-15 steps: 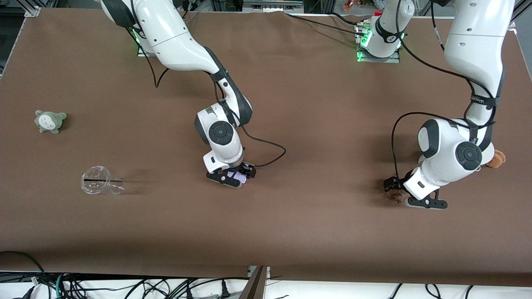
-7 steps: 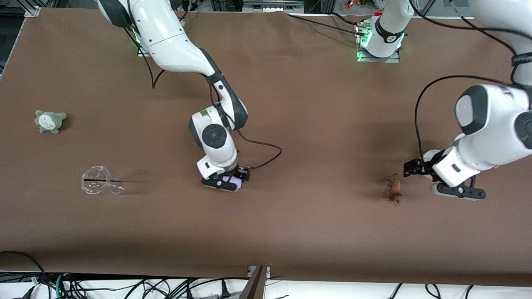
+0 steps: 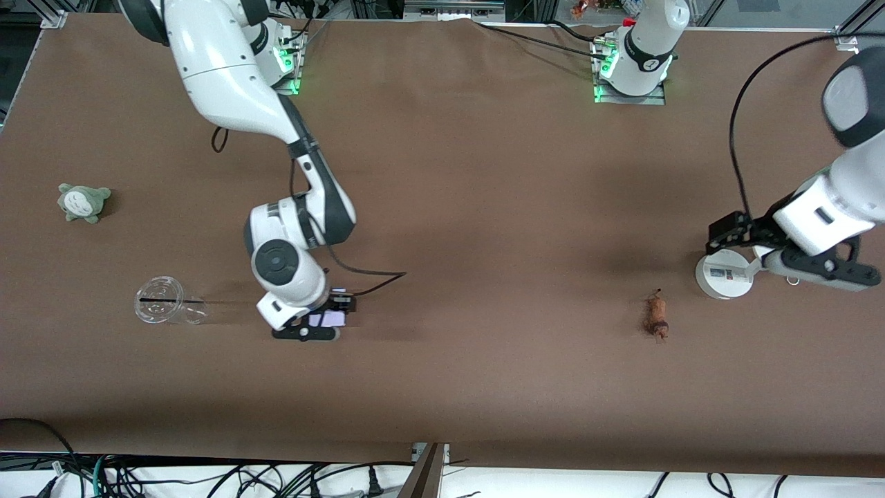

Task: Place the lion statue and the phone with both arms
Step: 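Withdraw the left gripper while the right gripper carries the phone toward the glass, then lower the phone beside the glass cup and open the right gripper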

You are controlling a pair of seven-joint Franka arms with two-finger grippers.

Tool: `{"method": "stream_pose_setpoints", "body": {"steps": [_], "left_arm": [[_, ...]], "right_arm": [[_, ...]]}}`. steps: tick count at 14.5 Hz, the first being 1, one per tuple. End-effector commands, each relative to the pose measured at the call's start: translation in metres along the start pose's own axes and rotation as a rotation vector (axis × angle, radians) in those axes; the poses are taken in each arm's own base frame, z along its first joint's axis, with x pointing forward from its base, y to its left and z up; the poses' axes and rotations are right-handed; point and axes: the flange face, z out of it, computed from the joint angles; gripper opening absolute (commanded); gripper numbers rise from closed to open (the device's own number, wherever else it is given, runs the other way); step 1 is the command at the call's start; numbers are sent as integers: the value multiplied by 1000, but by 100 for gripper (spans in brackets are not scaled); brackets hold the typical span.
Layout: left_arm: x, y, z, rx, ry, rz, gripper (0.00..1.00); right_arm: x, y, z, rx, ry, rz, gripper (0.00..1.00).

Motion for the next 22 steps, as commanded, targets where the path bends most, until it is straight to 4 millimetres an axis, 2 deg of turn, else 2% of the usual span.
{"method": "stream_pose_setpoints", "body": {"steps": [1, 3, 5, 6, 9, 11, 14, 16, 20, 21, 22], "left_arm": [[-16, -1, -30, 1, 4, 23, 100], [-15, 2, -48, 1, 9, 21, 100], [-17, 3, -57, -2, -5, 8, 100], [-18, 4, -57, -4, -14, -1, 100], [-19, -6, -58, 25, -17, -12, 100], [-21, -13, -58, 63, -31, -19, 100], [-24, -15, -57, 98, -58, -98, 100], [-24, -18, -67, 98, -42, -144, 100], [-23, -13, -69, 103, -31, -288, 100], [-22, -10, -67, 104, -34, -285, 100], [-21, -7, -66, 99, -35, -282, 100]], "right_arm": [[4, 43, -14, 2, -59, -56, 58], [9, 82, -12, -10, -91, -112, 58], [12, 119, -1, -7, -104, -145, 58], [11, 126, 2, -6, -111, -136, 58], [12, 135, 5, -6, -115, -125, 58], [12, 155, 12, -5, -127, -97, 58], [9, 162, 16, -7, -136, -87, 58], [11, 176, 20, -8, -134, -70, 58], [9, 179, 34, -13, -105, -68, 58], [8, 181, 37, -13, -106, -66, 60], [8, 179, 38, -13, -105, -62, 74]]}}
